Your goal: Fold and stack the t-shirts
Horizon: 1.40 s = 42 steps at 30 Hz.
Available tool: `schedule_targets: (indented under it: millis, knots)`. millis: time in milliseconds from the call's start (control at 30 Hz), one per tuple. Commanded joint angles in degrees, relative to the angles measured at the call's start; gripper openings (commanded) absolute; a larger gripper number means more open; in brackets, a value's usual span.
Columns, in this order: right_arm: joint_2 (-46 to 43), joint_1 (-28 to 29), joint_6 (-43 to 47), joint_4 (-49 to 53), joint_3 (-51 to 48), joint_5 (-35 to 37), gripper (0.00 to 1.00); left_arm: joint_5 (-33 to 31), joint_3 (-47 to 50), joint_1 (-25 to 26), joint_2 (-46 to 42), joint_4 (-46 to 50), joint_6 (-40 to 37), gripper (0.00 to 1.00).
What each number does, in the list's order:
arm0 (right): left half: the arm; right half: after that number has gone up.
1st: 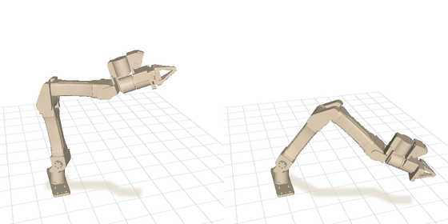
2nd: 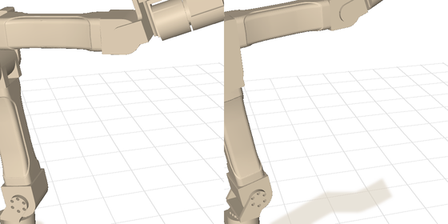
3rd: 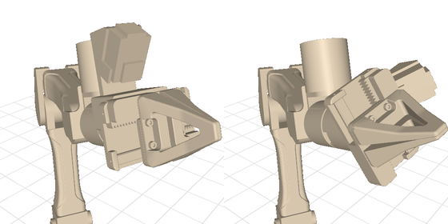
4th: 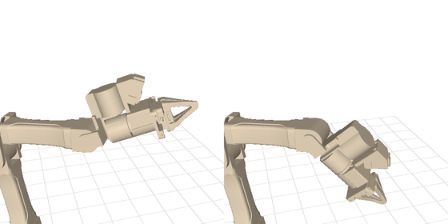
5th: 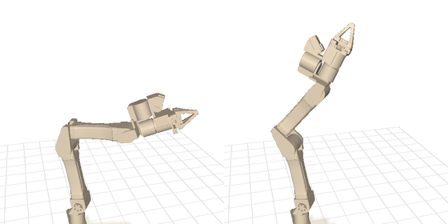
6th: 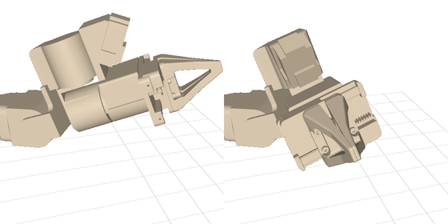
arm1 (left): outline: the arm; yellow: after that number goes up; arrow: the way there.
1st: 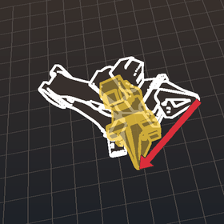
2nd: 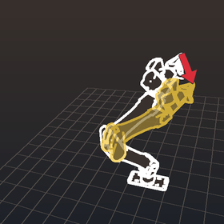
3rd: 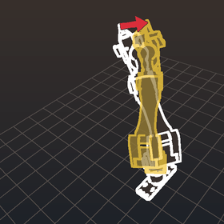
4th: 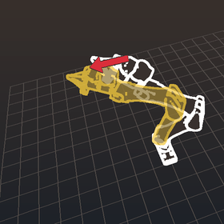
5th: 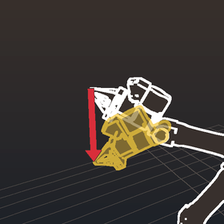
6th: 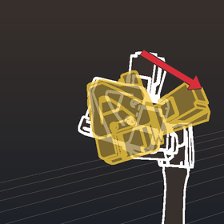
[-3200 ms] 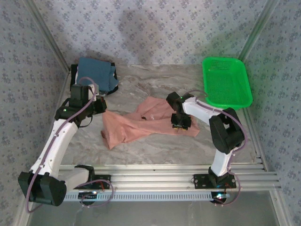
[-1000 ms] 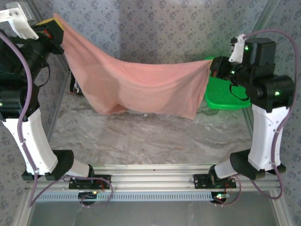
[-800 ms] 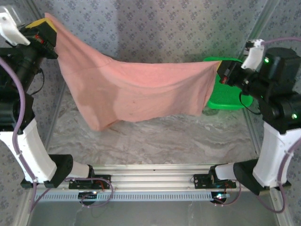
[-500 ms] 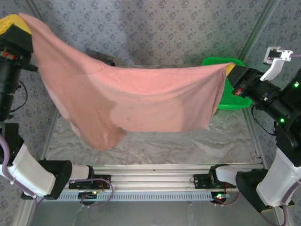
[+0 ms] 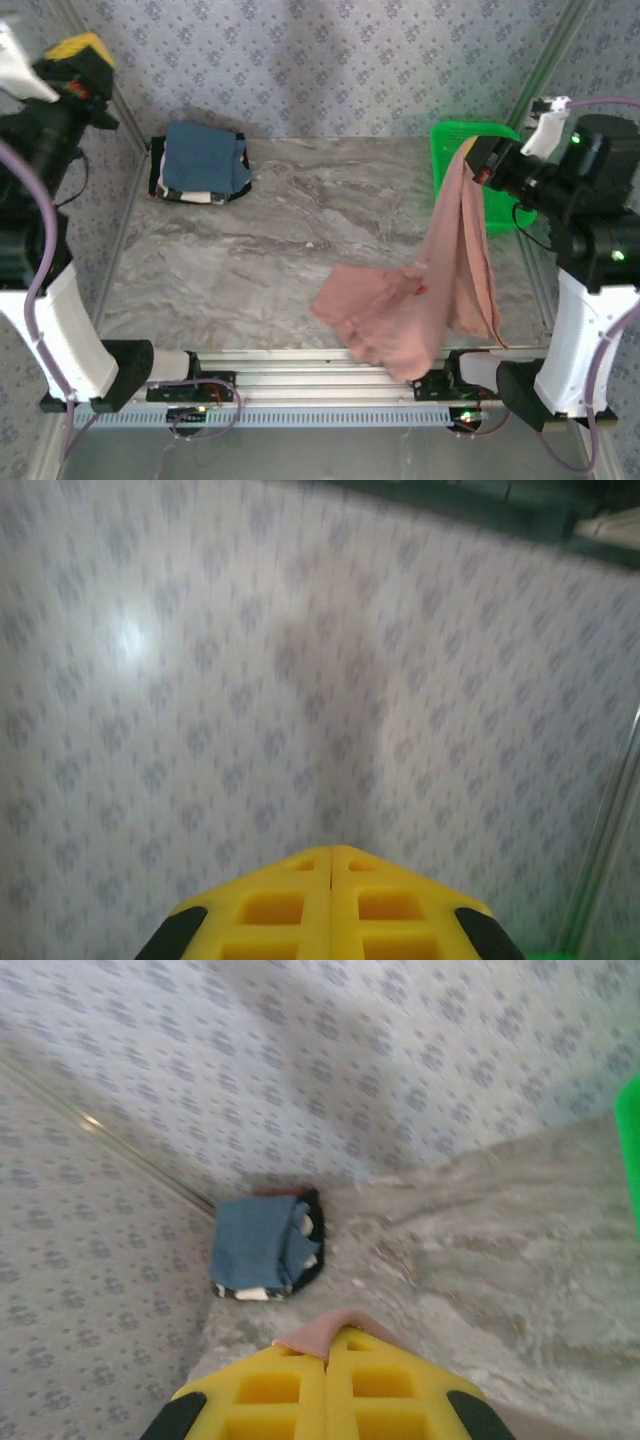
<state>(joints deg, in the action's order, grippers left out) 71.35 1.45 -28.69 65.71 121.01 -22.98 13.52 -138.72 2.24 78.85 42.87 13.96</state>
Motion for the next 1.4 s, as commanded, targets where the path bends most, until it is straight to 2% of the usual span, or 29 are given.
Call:
schedule_targets:
  millis: [0,133,233,300,467,600,700,867,1067,1267,1367]
  knots:
    - [0.33,-2.38,-0.12,-8.64,-9.22,-2.67,0.0,4.08,10.69,-0.14,-0.2,-0.54,2.97,0.05]
    - [2.92,-4.16,-1.86,-12.79,-12.93,-4.48,0.0,7.36,26.41,2.34,-3.51,-5.49,8.14,0.12]
    - [5.38,-4.21,-1.33,-12.16,-12.05,-5.17,0.0,9.14,39.97,7.94,-6.68,-8.97,11.06,0.28]
    - [6.39,-4.41,-0.26,-10.86,-12.18,-4.21,0.0,8.77,47.96,15.02,-7.87,-10.06,11.96,0.41]
    - [8.91,-6.0,2.36,-7.2,-13.03,-1.55,0.0,9.36,62.12,31.88,-5.67,-11.7,14.41,0.62]
    - [10.26,-6.75,3.19,-7.06,-13.96,0.21,0.0,14.39,64.03,41.84,3.97,-10.06,16.1,0.62]
    - [11.32,-6.74,3.2,-7.25,-14.09,0.31,0.0,16.19,62.7,45.25,13.31,-6.6,16.1,0.59]
    - [11.45,-6.61,3.7,-6.75,-13.94,0.04,0.0,14.77,60.86,48.26,23.27,-6.28,17.2,0.59]
    - [11.04,-6.67,4.45,-5.39,-14.13,0.2,0.0,8.5,53.08,51.93,35.78,3.52,16.13,0.59]
    - [10.28,-6.65,4.42,-5.44,-14.49,0.31,0.0,1.17,47.86,54.23,44.95,7.7,15.52,0.57]
    - [9.86,-6.71,3.99,-6.02,-14.5,0.13,0.0,-1.89,46.29,53.62,48.1,8.33,15.51,0.49]
